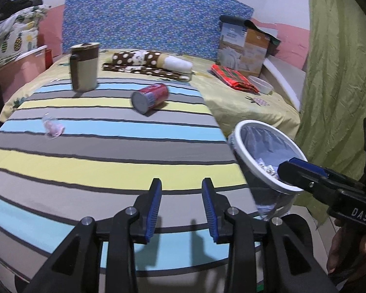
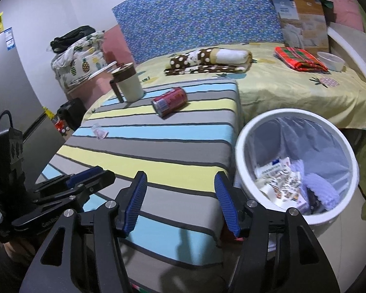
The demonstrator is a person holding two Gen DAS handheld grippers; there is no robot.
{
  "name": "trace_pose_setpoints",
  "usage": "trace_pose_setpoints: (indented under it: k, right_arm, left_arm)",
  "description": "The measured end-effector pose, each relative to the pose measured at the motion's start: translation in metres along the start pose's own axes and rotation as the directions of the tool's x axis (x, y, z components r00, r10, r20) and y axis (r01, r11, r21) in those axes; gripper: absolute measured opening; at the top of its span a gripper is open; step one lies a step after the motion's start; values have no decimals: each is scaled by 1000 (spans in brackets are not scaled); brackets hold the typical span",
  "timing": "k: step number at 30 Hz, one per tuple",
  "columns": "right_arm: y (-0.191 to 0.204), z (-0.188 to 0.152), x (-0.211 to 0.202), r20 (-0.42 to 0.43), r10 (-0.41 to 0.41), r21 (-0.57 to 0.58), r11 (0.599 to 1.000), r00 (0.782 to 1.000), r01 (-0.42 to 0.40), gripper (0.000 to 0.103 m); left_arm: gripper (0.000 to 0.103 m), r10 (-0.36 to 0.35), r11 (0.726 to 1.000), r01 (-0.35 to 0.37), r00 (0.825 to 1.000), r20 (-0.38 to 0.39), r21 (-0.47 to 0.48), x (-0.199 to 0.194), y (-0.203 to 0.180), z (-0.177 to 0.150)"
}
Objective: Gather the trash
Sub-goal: 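Move both tools back over the bed toward the red can and plastic cup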
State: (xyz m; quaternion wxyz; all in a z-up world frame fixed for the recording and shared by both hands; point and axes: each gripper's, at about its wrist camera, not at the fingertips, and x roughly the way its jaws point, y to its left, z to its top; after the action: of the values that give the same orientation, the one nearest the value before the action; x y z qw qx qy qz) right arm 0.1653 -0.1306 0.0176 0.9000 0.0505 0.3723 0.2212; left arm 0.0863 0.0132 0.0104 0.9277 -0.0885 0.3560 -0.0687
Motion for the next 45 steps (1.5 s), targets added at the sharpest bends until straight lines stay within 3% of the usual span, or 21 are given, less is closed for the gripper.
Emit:
trace_pose_setpoints:
  k: [8, 23, 45]
  right_arm:
    - [29, 13, 6, 27, -9, -71, 997, 1000, 11, 64]
    - [67, 37, 36, 4, -11, -112, 994, 1000, 12, 64]
    - [74, 72, 110, -82, -40, -75, 997, 996, 34, 64]
  left_arm:
    - [36, 63, 997, -62, 998, 16, -51, -12, 31, -3]
    - [41, 145, 985, -138, 988, 56, -106, -25, 87, 9]
    - [53, 314, 938, -308, 949, 14, -162, 28, 174, 54]
